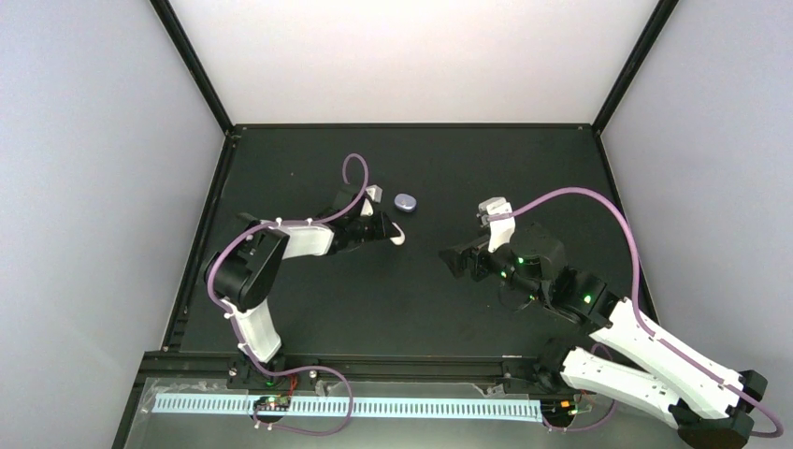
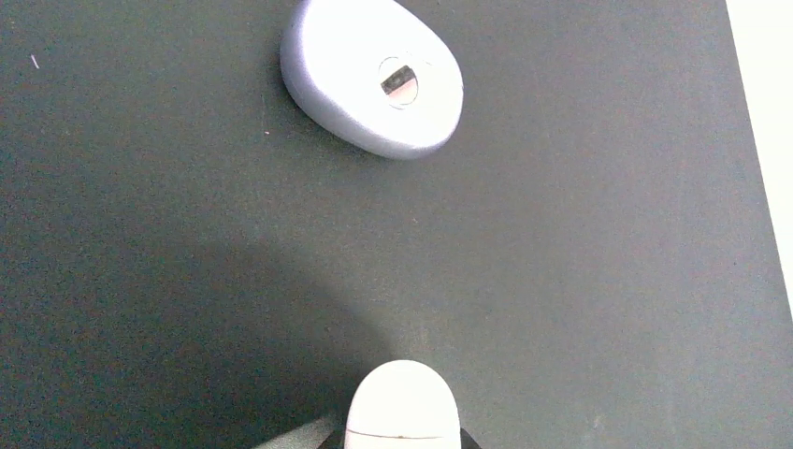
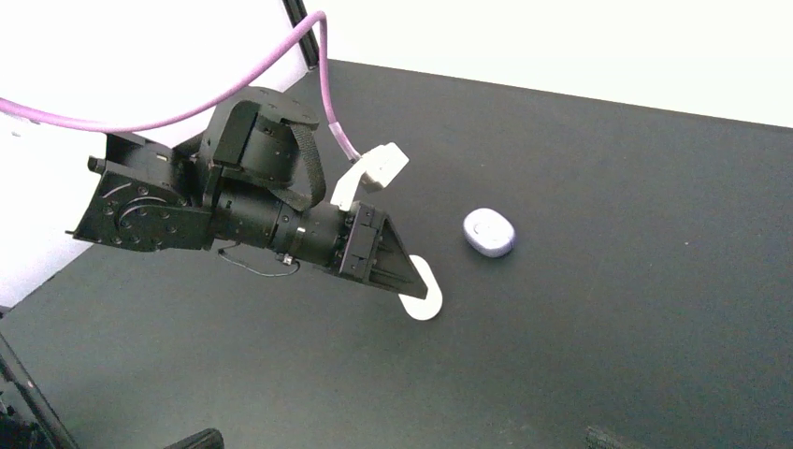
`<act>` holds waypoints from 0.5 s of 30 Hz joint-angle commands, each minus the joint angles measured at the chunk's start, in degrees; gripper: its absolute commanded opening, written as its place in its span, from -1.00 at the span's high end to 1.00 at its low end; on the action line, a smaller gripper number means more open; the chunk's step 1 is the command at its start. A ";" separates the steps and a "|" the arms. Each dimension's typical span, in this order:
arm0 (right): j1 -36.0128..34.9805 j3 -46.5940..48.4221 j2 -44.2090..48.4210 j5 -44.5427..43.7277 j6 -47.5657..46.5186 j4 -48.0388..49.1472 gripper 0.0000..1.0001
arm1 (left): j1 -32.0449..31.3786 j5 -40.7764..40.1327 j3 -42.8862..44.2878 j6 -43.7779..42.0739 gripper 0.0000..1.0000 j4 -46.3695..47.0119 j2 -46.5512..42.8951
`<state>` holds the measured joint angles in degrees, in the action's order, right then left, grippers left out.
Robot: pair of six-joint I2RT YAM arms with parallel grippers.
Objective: Insert the wireless bluetooth earbuds into the charging case
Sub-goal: Place the charging case at the center of the board.
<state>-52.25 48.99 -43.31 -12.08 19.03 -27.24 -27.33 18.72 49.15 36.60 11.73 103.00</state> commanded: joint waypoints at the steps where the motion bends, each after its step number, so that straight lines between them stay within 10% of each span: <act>1: 0.32 1.05 0.90 -2.17 -1.67 -0.66 -0.99 | 0.35 -2.89 0.42 -1.30 0.39 -4.22 1.71; 15: 0.31 2.08 1.27 -2.41 -2.82 -1.31 -0.99 | 0.57 -11.18 -3.93 -3.55 -0.98 -12.17 -13.12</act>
<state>-52.25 49.21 -42.98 -12.99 16.95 -28.60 -27.31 13.61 46.96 33.80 6.57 97.12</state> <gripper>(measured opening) 0.995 0.975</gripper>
